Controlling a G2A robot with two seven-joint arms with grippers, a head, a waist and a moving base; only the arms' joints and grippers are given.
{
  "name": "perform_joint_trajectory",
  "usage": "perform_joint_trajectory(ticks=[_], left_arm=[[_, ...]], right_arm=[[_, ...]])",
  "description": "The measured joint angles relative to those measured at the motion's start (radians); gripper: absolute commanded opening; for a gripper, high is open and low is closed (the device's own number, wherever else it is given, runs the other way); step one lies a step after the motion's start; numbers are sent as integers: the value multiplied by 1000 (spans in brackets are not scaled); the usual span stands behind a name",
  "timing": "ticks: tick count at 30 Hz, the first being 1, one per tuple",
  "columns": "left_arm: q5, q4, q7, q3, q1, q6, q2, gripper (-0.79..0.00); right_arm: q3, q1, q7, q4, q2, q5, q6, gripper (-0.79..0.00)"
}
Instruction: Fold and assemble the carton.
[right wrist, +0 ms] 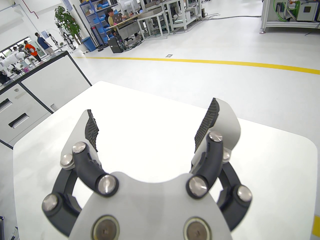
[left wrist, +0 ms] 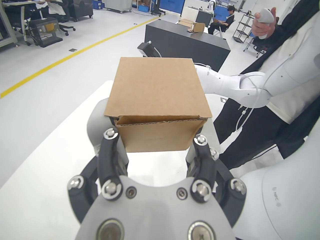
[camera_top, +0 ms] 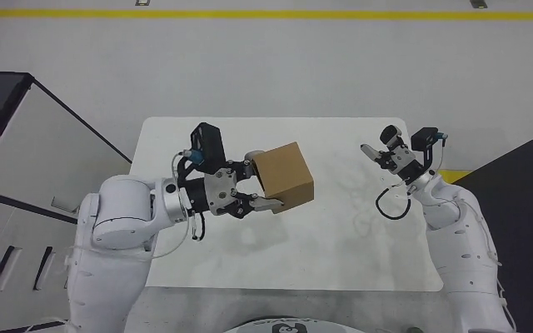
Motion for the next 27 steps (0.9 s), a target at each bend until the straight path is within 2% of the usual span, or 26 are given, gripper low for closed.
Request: perform_joint_trajectory(ticks=[7,18,22,27], left_arm=[[-59,-98,-119,-44,-95,59,24,-785],[-44,-111,-98,-41,-101,43,26,-785],[-9,-117,-112,-46,-186,-22,39,-785],[2,-106,-135,-15,-320,-4,66,-785]], right_arm=[[0,0,0,0,0,0,0,0],[0,0,0,0,0,0,0,0],[0,0,0,0,0,0,0,0],[0,0,0,0,0,0,0,0]])
